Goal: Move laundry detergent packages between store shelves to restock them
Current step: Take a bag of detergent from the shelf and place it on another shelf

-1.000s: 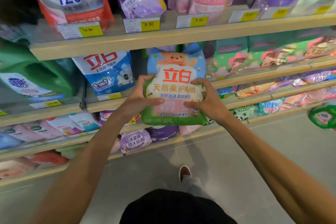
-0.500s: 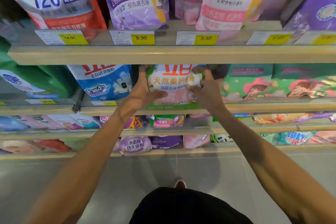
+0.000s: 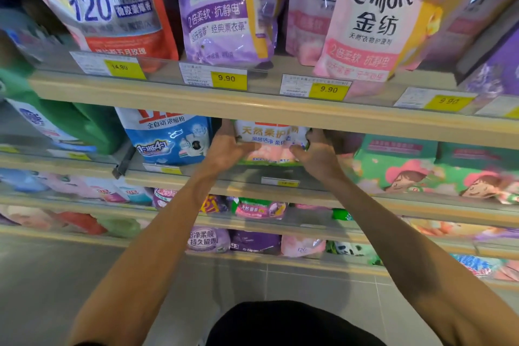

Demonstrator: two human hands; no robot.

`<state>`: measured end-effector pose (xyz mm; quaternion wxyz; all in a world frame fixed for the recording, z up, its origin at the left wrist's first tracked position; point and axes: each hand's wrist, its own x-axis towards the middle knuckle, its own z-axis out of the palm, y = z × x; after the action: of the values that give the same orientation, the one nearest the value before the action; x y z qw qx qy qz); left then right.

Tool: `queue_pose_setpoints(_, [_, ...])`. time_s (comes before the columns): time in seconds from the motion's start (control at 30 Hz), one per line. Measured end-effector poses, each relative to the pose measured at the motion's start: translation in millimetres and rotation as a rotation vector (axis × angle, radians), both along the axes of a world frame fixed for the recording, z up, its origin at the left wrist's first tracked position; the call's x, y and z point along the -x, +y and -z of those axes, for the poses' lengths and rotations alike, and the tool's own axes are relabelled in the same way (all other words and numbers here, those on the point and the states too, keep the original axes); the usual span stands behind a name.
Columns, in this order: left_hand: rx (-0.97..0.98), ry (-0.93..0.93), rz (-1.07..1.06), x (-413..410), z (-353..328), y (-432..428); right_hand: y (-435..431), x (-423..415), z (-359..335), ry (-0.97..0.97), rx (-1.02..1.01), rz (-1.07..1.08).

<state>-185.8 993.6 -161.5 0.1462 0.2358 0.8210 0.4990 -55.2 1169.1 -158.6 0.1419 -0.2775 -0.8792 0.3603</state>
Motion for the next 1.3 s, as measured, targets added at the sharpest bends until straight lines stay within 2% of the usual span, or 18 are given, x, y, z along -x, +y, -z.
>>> queue_pose_setpoints(0.2, [0.066, 0.057, 0.129, -6.1, 31.0, -2.5, -15.9, -17.7, 28.5, 0.042, 0.102, -0.09])
queue_pose_setpoints(0.5, [0.125, 0.083, 0.19, -11.2, 41.0, -19.9, -20.8, -19.8, 31.2, 0.034, 0.093, -0.068])
queue_pose_setpoints(0.8, [0.139, -0.011, 0.309, -10.8, 32.1, -33.7, -29.0, -31.0, 21.4, -0.049, 0.166, -0.121])
queue_pose_setpoints(0.97, [0.265, 0.115, 0.277, -23.1, 24.4, -47.5, -36.8, -37.2, 6.6, -0.196, 0.13, -0.117])
queue_pose_setpoints(1.1, [0.443, 0.315, 0.301, -33.1, 16.4, -73.0, -44.4, -50.3, -7.3, -0.235, 0.184, -0.11])
queue_pose_setpoints(1.3, [0.673, 0.452, 0.282, -46.1, -10.3, -103.5, -80.5, -73.2, -31.2, -0.492, -0.132, -0.292])
